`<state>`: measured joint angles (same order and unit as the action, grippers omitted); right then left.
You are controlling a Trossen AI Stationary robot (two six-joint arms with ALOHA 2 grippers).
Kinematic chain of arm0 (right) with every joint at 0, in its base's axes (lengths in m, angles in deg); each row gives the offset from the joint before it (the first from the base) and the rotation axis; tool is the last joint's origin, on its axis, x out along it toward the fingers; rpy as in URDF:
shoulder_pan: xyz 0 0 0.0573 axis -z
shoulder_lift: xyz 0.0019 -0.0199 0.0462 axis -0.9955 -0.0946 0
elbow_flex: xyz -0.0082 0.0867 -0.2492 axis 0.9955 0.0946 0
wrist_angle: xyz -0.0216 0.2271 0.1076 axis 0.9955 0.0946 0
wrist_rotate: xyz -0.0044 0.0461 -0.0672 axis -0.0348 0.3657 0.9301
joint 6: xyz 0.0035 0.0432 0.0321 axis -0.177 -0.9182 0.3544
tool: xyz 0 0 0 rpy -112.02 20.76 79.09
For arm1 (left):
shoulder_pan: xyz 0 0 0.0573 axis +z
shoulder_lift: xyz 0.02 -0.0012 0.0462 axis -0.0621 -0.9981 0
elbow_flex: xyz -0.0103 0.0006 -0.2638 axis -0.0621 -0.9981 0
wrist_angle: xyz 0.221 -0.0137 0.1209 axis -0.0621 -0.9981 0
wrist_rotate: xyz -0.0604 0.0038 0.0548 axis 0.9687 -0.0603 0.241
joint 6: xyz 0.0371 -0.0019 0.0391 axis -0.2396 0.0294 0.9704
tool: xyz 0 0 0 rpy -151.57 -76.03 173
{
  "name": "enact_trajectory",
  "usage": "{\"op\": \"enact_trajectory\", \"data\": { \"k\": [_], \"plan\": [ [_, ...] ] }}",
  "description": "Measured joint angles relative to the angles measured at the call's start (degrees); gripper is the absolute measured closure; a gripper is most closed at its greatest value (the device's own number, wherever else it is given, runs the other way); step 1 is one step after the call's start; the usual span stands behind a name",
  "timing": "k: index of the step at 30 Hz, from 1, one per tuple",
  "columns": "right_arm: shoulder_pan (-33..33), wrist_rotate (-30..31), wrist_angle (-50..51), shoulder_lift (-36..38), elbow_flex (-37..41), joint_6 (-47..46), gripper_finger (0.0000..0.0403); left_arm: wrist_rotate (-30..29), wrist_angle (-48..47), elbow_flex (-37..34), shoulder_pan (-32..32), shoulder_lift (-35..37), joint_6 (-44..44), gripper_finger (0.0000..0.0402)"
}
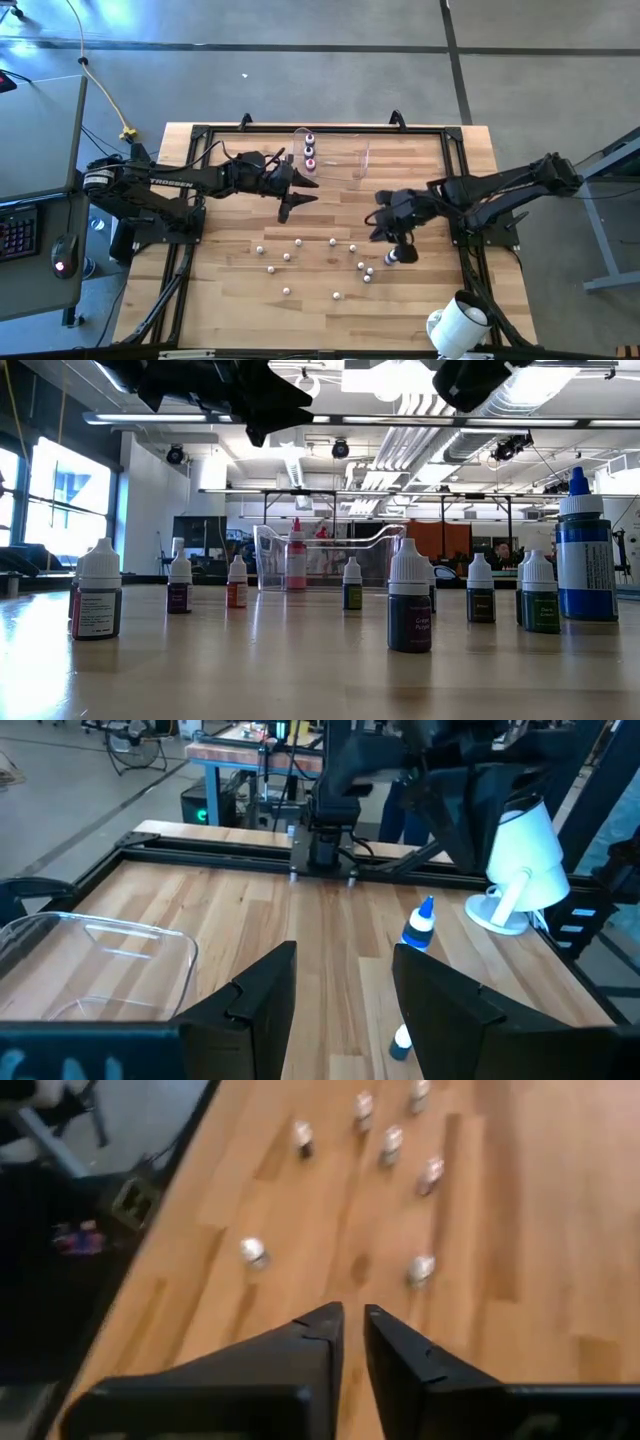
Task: Pick & Place food coloring
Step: Put the blue food coloring into the transparent bin
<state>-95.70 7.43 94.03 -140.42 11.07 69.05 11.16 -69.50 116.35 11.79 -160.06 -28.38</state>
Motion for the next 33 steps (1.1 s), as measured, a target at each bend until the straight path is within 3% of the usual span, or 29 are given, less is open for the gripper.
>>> {"op": "enact_trajectory", "data": {
  "k": [9,15,22,33],
  "plan": [
    [-0.4,-1.6,8.9,-2.4,0.0,-5.1,0.0266,-3.2,0.0,0.0,0.0,0.0,-0.2,0.0236],
    [-4.8,1.3,10.5,-8.3,0.0,-5.6,0.0221,-3.4,0.0,0.0,0.0,0.0,-0.2,0.0236],
    [-7.9,4.6,13.5,-12.6,0.0,-9.7,0.0206,-3.4,0.0,0.0,0.0,0.0,-0.2,0.0236],
    [-8.7,5.4,17.9,-12.9,0.0,-13.2,0.0205,-3.4,0.1,0.0,0.0,0.0,-0.2,0.0236]
  ]
}}
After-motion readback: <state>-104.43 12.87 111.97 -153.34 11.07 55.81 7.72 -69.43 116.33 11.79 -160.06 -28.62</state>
